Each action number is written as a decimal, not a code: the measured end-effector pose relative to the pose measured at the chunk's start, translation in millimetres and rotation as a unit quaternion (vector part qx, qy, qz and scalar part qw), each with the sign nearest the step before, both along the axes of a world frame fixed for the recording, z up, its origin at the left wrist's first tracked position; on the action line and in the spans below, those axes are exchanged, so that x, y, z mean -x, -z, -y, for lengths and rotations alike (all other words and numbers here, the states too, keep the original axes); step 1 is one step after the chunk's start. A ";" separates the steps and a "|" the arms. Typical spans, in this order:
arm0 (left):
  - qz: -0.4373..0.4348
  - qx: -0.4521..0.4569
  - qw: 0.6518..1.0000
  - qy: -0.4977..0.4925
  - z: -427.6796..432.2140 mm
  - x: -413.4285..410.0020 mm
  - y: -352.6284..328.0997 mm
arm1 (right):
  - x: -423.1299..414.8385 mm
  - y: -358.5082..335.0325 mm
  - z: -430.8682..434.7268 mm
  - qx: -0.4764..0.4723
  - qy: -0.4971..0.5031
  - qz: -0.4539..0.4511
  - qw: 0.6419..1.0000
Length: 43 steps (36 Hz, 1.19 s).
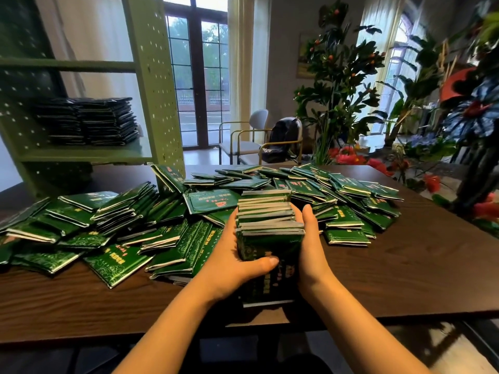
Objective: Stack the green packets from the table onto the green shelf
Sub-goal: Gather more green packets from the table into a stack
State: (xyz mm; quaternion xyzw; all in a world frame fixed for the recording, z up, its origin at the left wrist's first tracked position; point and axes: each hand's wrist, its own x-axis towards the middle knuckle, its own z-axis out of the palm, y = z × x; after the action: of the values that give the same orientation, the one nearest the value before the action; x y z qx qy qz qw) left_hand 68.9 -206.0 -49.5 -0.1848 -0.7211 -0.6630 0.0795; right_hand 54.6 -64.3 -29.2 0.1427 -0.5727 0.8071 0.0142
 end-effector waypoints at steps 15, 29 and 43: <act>0.033 -0.107 0.993 0.025 -2.9 -23.7 1.0 | -20.6 -10.3 5.0 0.014 0.001 0.041 0.999; -0.001 -0.051 0.999 0.000 -10.2 -22.1 8.1 | 17.1 -46.8 -12.2 -0.056 -0.071 0.112 0.990; 0.000 -0.034 0.999 -0.003 -12.8 -18.6 4.8 | 19.0 -45.4 -4.4 -0.041 -0.035 0.186 0.981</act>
State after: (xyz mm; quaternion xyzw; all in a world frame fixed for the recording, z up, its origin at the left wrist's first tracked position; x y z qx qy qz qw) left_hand 87.5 -193.2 -54.4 -0.1795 -0.6985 -0.6872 0.0874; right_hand 35.5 -59.9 16.2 0.0108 -0.5929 0.7952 -0.1265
